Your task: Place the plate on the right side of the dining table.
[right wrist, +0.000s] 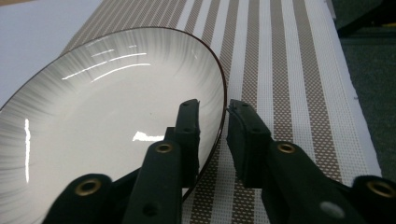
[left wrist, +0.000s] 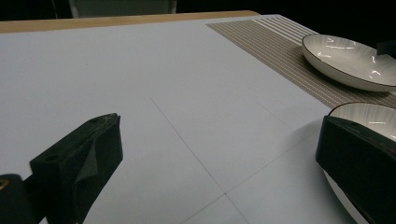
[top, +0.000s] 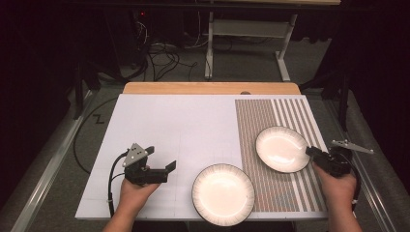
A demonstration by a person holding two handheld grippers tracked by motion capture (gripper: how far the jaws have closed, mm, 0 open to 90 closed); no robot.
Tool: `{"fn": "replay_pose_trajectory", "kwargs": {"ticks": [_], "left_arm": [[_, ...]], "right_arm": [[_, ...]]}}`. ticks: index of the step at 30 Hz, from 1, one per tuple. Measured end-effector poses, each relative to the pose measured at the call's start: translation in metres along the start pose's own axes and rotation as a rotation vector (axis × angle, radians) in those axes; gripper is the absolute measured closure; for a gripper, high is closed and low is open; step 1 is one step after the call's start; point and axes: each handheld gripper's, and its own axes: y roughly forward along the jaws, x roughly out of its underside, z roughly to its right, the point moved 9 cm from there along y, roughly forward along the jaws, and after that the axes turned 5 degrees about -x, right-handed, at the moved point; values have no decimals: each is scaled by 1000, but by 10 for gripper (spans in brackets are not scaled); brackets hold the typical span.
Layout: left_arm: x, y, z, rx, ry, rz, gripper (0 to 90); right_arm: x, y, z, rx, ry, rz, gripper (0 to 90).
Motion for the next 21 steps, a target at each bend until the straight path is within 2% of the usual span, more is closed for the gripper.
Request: {"fn": "replay_pose_trajectory", "kwargs": {"ticks": [7, 12, 17, 21], "left_arm": [[-1, -1, 2, 3, 5, 11, 22], [-1, -2, 3, 5, 16, 11, 21], [0, -5, 6, 10, 37, 12, 22], [-1, -7, 6, 12, 41, 17, 21]], "right_arm": [[-8, -11, -25, -36, -106, 56, 511], [-10, -16, -55, -96, -183, 82, 391], [-12, -23, -91, -153, -262, 121, 310], [-12, -25, -115, -204, -296, 144, 238]]}}
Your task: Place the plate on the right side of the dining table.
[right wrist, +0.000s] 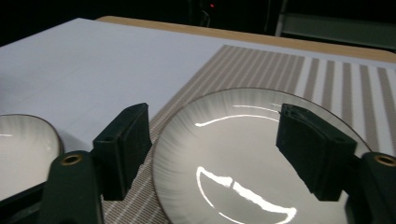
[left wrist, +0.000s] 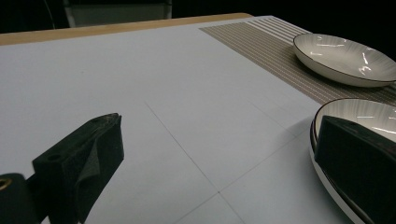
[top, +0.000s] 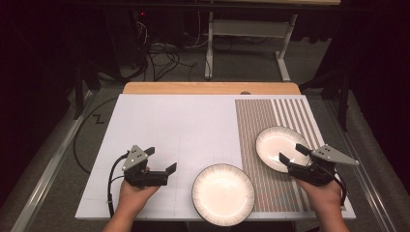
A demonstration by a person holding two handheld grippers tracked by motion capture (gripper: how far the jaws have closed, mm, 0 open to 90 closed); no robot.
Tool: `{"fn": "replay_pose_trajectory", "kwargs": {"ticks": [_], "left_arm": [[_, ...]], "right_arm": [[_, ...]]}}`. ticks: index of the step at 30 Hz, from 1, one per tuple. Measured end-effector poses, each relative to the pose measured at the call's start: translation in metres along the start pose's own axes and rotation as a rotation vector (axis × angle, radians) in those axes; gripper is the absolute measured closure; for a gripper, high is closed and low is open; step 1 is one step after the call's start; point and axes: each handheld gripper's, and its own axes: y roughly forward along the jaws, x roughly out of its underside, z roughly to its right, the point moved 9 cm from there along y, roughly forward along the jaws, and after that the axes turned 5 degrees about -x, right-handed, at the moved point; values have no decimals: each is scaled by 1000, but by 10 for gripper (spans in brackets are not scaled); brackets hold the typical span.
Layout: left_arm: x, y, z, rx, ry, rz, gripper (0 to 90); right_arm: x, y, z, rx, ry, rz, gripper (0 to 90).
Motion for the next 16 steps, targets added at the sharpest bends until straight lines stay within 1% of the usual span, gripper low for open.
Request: {"fn": "replay_pose_trajectory", "kwargs": {"ticks": [3, 5, 8, 12, 16], "left_arm": [[-1, -2, 0, 2, 4, 5, 16], [-2, -3, 0, 4, 2, 14, 13], [-2, -4, 0, 6, 8, 14, 3], [-4, -5, 1, 4, 11, 27, 2], [-3, -5, 1, 0, 14, 26, 2]], "right_arm": [[0, 2, -13, -43, -3, 7, 176], [0, 2, -21, -63, -8, 11, 134], [1, 2, -31, -86, -17, 21, 11], [3, 4, -37, -95, -28, 21, 10], [3, 4, -37, -95, -33, 24, 10]]}}
